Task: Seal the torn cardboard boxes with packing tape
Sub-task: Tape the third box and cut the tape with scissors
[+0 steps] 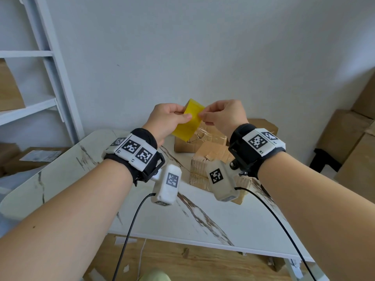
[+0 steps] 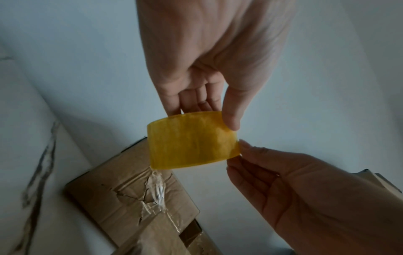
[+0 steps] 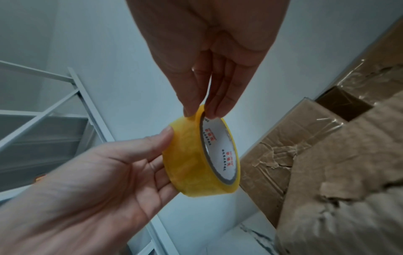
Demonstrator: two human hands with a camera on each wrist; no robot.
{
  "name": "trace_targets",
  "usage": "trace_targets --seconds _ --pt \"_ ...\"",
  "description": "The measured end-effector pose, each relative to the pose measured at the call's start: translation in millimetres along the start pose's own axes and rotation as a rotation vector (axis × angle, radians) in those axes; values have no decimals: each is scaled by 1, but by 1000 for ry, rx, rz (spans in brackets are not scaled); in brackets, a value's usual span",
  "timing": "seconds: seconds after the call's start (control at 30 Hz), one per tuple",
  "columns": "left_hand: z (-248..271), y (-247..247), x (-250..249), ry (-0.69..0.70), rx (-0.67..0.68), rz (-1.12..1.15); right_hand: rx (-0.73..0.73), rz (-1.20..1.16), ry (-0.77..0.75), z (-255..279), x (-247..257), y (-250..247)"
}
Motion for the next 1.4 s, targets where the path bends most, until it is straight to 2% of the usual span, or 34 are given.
trace_targets --seconds 0.1,0.23,0.47,0.83,1.2,1.4 --pt "0 4 0 1 17 36 -50 9 -59 -1 8 -6" --pt "-2 4 -2 20 3 1 -33 137 -109 -5 18 -7" --pt "-2 11 -3 42 23 -29 -28 162 -97 -9 10 -9" --pt "-2 18 -13 67 0 -1 -101 138 -148 -4 13 -20" --pt "0 15 -16 69 -20 -53 -62 163 -161 -4 19 -15" --pt "2 18 -23 114 -24 -73 -54 127 -151 -6 18 -19"
Point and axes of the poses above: each hand's wrist, its own z-axis away from the middle knuckle, its own y-axis out of the palm, x = y × z, the point moved 10 cm from there along -z, towards the middle knuckle, and after that the axes turned 6 degrees about x, right-handed, at the moved point
